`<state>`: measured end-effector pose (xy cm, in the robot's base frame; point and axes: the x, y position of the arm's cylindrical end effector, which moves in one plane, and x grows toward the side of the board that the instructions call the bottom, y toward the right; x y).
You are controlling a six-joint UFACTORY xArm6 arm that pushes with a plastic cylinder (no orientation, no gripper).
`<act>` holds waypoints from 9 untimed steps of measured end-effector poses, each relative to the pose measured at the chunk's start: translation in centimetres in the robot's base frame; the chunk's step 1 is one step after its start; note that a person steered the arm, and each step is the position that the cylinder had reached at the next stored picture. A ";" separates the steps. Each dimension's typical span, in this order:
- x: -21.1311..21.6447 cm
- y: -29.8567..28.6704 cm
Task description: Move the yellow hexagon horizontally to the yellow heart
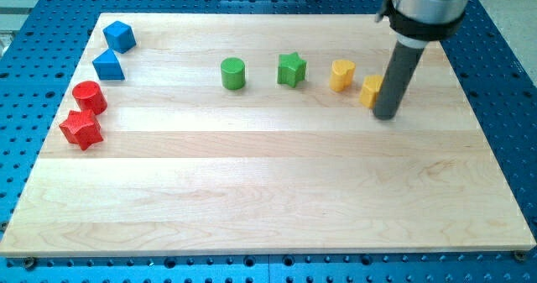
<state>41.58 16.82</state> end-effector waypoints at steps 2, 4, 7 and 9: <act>2.6 -4.3; -0.1 -6.1; -2.0 -0.5; 0.8 -0.6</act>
